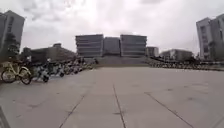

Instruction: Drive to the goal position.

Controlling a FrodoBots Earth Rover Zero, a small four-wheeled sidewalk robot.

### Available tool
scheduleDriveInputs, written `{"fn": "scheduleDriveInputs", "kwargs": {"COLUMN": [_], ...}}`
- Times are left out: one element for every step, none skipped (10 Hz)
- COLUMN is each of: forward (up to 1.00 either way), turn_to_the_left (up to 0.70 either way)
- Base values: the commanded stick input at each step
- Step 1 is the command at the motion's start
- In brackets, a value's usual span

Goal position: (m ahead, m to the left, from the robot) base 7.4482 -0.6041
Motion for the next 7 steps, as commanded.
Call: {"fn": "scheduleDriveInputs", "kwargs": {"forward": [0.70,0.70,0.70,0.70,0.70,0.70,0.70], "turn_to_the_left": [0.00,0.00,0.00,0.00,0.00,0.00,0.00]}}
